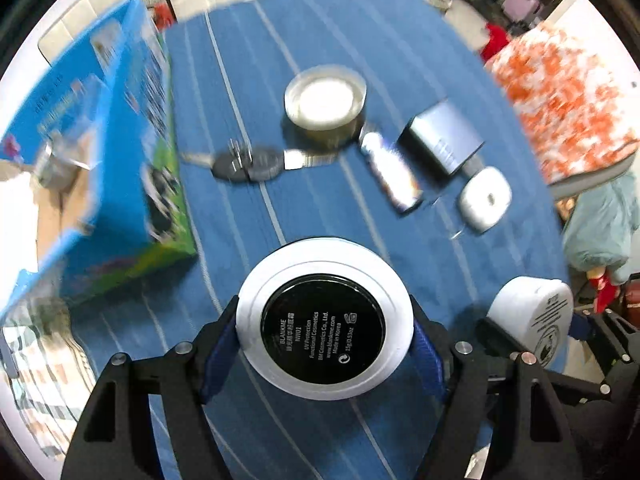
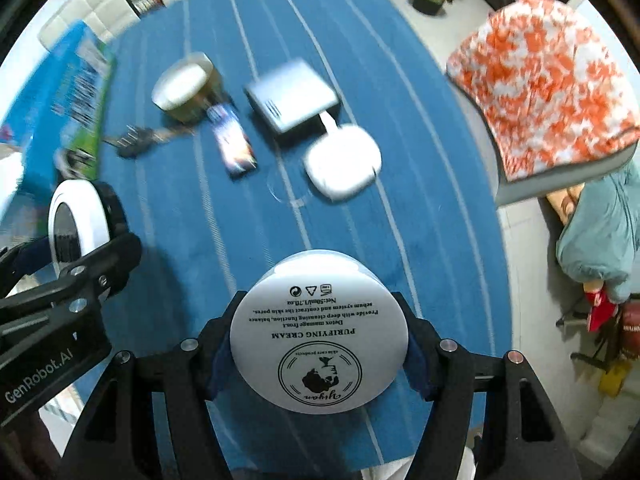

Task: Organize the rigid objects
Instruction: 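Carry both jars into the cardboard box beside the canister and open both tools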

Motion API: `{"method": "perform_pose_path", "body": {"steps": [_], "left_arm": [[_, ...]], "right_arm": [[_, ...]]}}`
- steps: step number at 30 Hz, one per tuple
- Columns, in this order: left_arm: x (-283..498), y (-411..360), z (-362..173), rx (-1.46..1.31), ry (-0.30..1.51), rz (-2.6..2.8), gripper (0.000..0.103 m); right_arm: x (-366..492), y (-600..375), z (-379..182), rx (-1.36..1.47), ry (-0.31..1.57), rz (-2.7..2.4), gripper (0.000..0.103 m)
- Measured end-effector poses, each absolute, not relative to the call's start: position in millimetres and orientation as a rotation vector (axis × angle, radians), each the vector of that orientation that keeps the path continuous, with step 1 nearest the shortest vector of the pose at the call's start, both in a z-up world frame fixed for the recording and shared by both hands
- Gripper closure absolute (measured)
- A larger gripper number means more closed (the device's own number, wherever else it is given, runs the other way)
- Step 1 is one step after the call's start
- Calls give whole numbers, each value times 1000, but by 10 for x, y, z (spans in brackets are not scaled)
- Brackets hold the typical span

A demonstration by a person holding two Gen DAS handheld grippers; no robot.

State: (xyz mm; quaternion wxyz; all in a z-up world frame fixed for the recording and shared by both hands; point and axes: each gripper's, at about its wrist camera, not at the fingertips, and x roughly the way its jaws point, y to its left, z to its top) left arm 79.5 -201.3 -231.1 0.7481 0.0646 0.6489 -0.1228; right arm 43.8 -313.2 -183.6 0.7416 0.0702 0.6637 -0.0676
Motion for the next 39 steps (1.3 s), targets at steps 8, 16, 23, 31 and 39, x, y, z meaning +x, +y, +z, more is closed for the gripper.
{"method": "perform_pose_path", "body": {"steps": [8,16,23,31,39], "left_arm": [[949,-1432,-1335,65,1234,-275,29],[1103,-311,-694,16,1118,-166,29],[1150,502,-392,-86,1096,-94,29],[1615,1408,-818,-190,1196,11,29],[2286,1754,-1908,-175,1398,68,29]], "right_arm": [[575,-2521,-869,128,1290,-54,33],[852,-1636,-351,102,1209,80,33],[1170,-1022,-310,127,1216,191,33],[1893,-543,-1103,142,1350,191,33],[2408,-200,-1983,45,1487,115,33]]}}
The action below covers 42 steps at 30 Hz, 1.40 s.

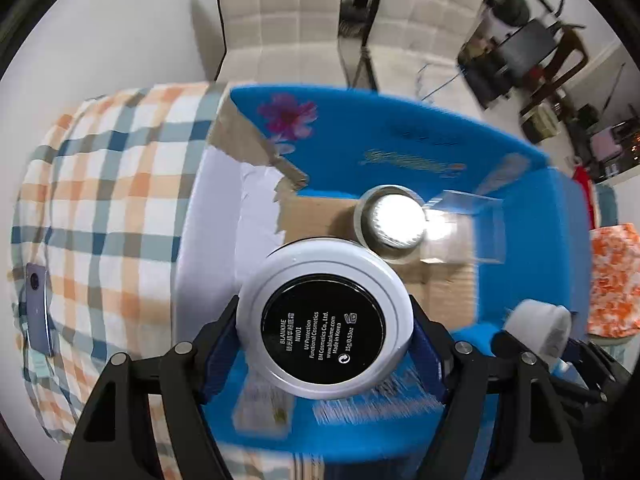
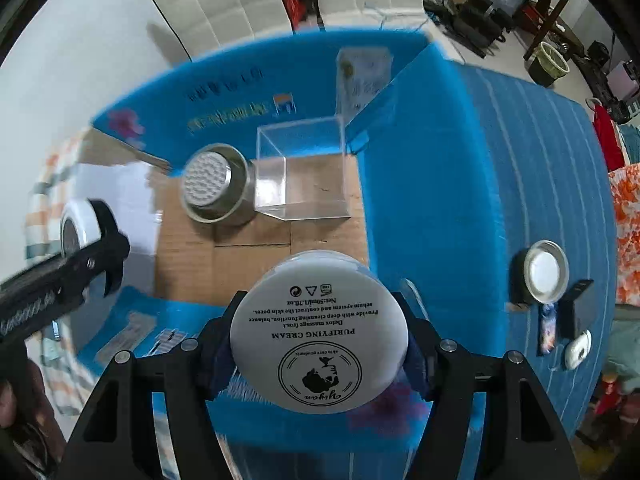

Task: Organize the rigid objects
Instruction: 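Carry both jars into the cardboard box beside the canister and open both tools, then withdraw both tools up from the cardboard box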

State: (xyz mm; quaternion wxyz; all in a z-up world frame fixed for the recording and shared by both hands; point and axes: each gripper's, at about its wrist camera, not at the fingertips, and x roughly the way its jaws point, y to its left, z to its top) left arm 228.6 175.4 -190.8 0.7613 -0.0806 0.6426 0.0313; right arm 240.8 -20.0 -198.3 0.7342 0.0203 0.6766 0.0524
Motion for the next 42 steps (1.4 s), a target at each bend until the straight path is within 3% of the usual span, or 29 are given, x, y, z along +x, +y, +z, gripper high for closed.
{"method": "perform_pose_path", "body": {"steps": [8,23,28,31,32,42], "left_arm": [[2720,1786,-2383,-69,1477,103,29],[2942,1706,-2483,-36,1534,62,27],[2949,1719,-2465,-50,1556,63,27],[2931,1702,-2393,-43,1548,67,14],[2934,1714,-2378,-40,1544,71,0],[2748,1877,-2132,-86,1501,101,0]], "right_arm": [[2626,-47,-2360,-18,1558,66,33],[2795,-106,-2847,49,1661,61,32],[2827,-41,-2828,60,1670,85,22],[2836,-20,-2772,45,1662,93,13],[2816,54,-2770,39,1659,95,13],[2555,88,-2500,11,1636,128,12]]}}
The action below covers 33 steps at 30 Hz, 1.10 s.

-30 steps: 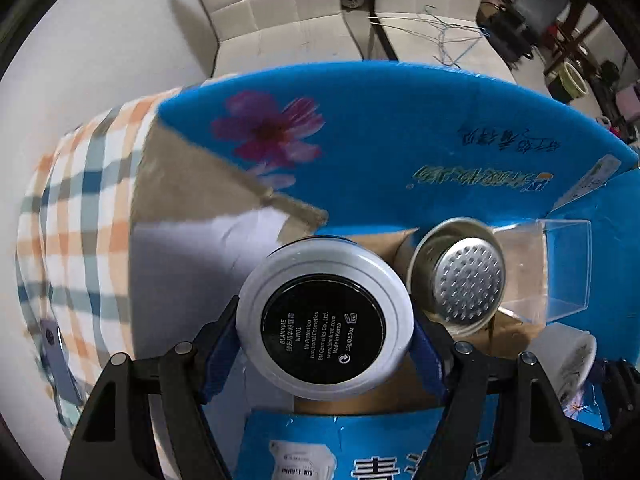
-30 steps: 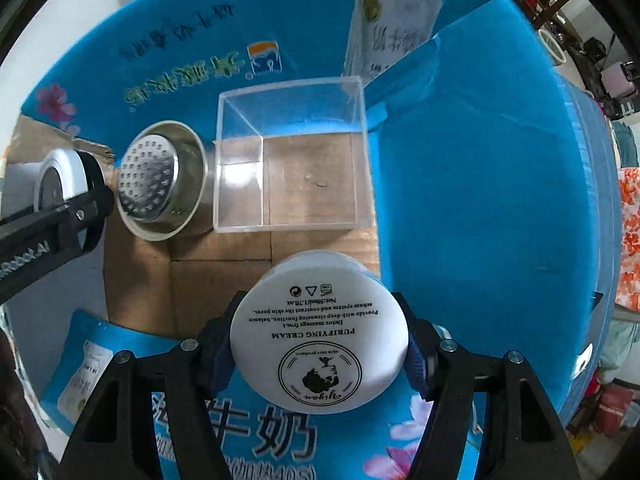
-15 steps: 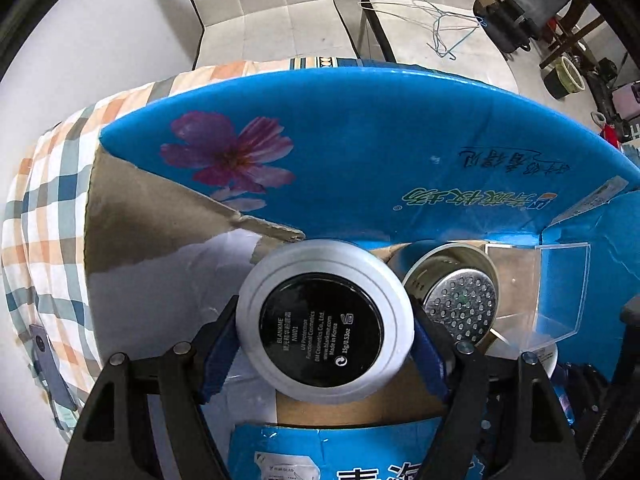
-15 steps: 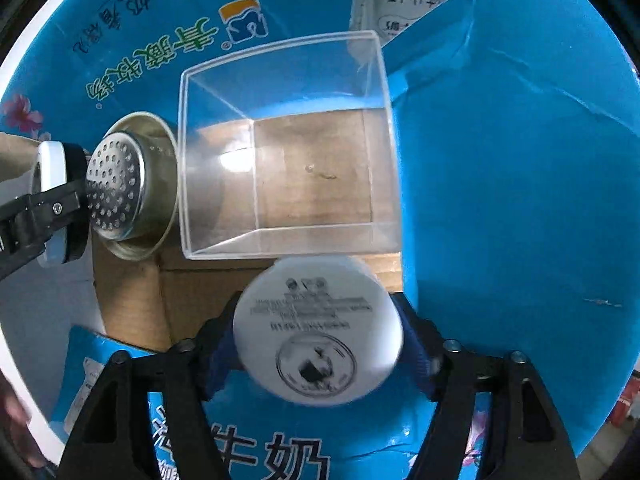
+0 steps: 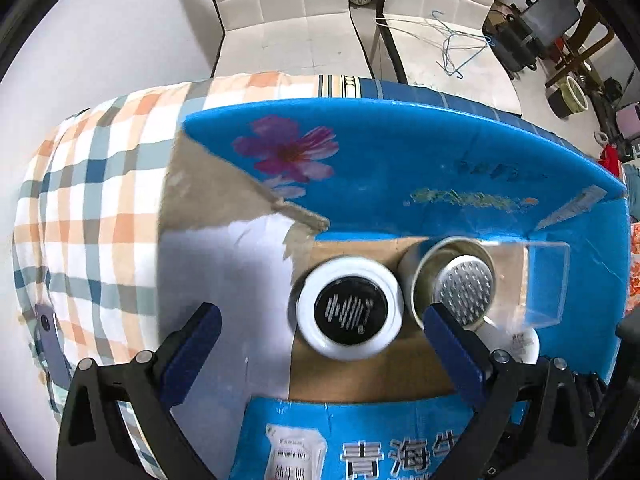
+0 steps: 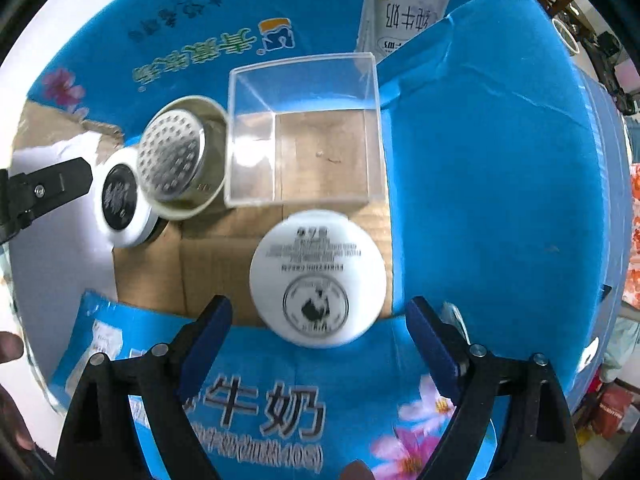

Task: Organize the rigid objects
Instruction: 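Withdraw both tools up from the cardboard box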

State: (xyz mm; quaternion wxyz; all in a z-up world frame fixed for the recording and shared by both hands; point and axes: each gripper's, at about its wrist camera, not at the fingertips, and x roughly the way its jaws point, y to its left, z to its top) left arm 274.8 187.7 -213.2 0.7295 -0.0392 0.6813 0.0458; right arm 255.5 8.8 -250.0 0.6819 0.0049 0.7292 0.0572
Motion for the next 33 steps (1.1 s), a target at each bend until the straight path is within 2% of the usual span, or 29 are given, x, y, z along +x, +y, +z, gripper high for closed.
{"method": "perform_pose_path", "body": {"steps": [14,25,33], "left_arm": [[1986,1651,-1683,-137,1422,84,0],[1412,1407,-885,-121,1289,62,0],[1195,1281,-533,-125,1236,50,0]], "right_arm": [[1854,-74,-1562,-7,1492,224,12],[1354,-486,-739,26,1375,272,12],[1158,-671,-239,48,1265,307,12]]}}
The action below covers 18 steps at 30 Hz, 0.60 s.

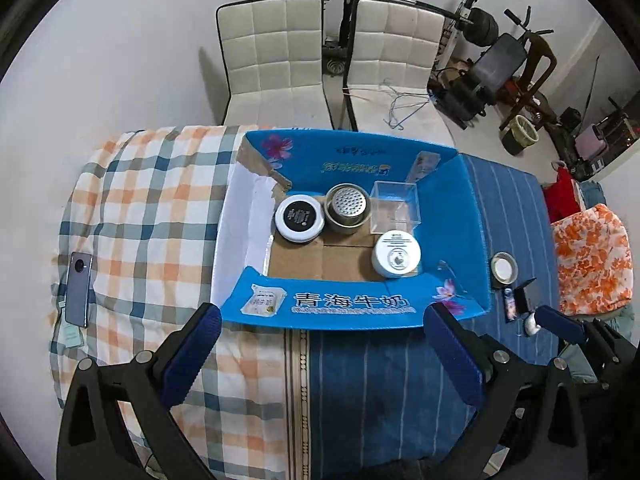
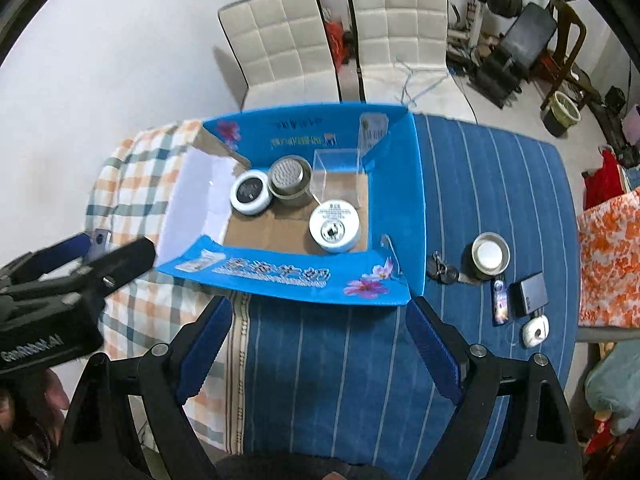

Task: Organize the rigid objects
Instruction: 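Withdraw both tools up from the cardboard box, then grasp the gold white-lidded tin with the left tool while the right tool grasps the grey charger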

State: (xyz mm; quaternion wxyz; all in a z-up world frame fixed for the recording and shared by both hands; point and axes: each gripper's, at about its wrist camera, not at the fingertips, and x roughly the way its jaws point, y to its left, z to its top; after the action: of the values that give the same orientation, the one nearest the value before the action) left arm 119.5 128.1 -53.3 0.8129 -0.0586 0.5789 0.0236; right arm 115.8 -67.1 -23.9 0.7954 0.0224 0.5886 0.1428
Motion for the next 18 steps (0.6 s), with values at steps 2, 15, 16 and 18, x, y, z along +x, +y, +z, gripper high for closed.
{"method": "perform_pose_path", "body": {"steps": [2,15,16,18], "left_arm": [[1160,1230,-499,-124,1232,49,0],[1458,-221,-789,-44,1259,-168,0],[1496,-383,-841,-26,1260,-189,0],[1612,-765,-987,20,1265,-219,0]], "right_arm": [[1144,-790,-208,78,1257,307,12],[1396,-2917,-996,201,1344,-147,12],[1482,-3110,-1166,200,1370,-175,12],[1646,-3381,-1506,219,1429,-182,12]]}}
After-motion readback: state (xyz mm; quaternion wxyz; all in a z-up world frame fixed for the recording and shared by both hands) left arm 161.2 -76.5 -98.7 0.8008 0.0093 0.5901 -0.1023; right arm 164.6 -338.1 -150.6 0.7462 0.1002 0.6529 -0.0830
